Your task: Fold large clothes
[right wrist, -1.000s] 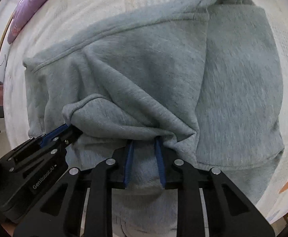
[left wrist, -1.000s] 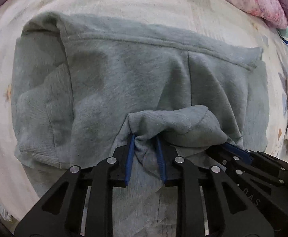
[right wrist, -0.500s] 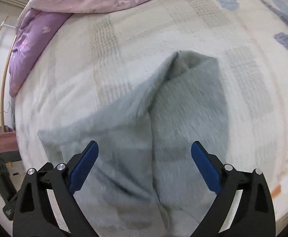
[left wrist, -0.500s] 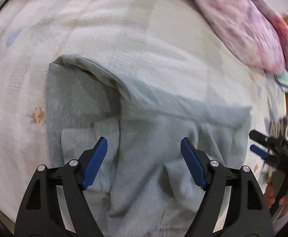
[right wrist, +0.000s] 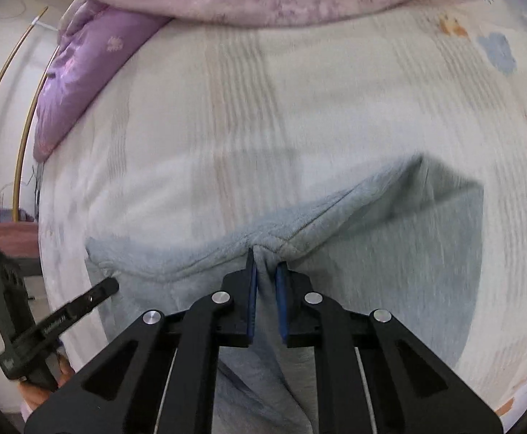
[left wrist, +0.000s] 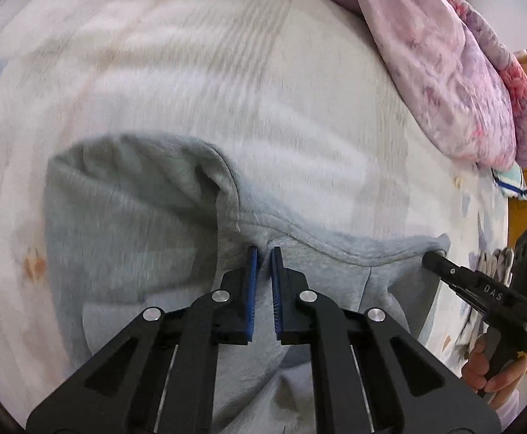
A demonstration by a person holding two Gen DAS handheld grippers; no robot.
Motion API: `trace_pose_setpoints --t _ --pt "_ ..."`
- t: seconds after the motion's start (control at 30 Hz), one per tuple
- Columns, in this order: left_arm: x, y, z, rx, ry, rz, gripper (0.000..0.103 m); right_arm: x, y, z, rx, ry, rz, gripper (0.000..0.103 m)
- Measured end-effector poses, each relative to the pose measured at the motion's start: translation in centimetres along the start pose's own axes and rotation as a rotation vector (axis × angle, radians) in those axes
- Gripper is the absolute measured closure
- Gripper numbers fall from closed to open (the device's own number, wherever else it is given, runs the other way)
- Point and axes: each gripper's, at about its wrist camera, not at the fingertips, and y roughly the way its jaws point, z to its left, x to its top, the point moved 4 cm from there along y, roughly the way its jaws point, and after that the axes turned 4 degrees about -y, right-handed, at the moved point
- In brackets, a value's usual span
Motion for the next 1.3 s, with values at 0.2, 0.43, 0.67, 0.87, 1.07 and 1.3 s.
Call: trace_pose_setpoints --t 0.2,0.43,0.67,0.87,1.07,1.3 --pt "-0.1 3.7 0.5 0.057 0.012 0.04 0.093 -0.2 4.3 -1.7 -0.152 -0.008 0.06 0.081" --pt "-0.9 2.6 0.6 0.099 0.014 0.05 0.076 -1.7 3.5 -1.8 -0.104 0.066 0.101 0.025" --pt "-4.8 -4.1 -2.6 0.123 0.02 0.017 0.052 -5.3 -5.8 1.4 -0.156 -0.035 -0.166 0.017" --pt "-10.0 -4.4 -7.3 0.076 0.113 0.062 0.076 -10.6 -6.3 7.3 -0.053 -0.234 -0.14 0.08" --pt "-13.4 1.7 -5.3 0.176 0.068 0.165 0.082 -17.0 1.1 1.2 -0.021 0.009 0.167 0.097" --pt "-18.3 1.2 -6.3 0.322 0.185 0.275 0.082 -20.5 1.0 0.6 0.024 -0.021 0.223 0.1"
